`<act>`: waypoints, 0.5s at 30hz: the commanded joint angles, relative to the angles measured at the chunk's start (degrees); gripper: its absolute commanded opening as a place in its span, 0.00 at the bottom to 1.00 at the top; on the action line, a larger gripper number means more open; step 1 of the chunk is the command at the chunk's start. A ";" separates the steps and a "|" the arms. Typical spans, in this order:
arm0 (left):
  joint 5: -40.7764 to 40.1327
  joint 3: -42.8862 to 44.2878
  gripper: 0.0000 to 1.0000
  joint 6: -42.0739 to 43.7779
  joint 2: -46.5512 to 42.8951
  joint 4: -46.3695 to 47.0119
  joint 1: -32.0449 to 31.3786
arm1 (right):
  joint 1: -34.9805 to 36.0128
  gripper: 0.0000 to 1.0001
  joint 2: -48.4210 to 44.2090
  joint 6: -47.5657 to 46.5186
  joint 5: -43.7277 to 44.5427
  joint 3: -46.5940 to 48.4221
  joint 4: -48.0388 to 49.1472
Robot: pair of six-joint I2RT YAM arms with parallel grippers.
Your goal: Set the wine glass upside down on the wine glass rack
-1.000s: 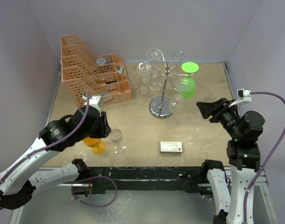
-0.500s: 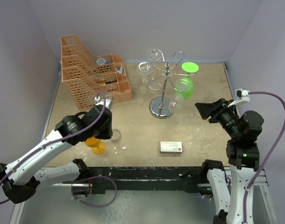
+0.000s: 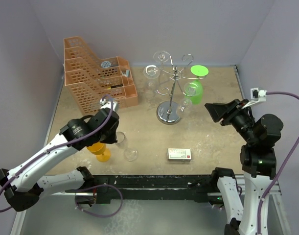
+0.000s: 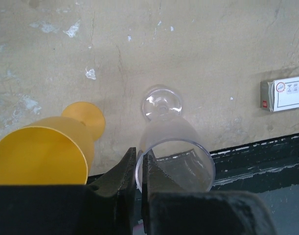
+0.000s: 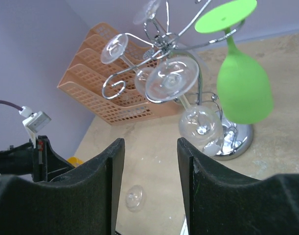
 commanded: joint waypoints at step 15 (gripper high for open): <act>-26.55 7.41 0.00 9.14 -15.72 32.18 0.23 | 0.31 0.53 9.58 21.38 -3.39 8.83 29.63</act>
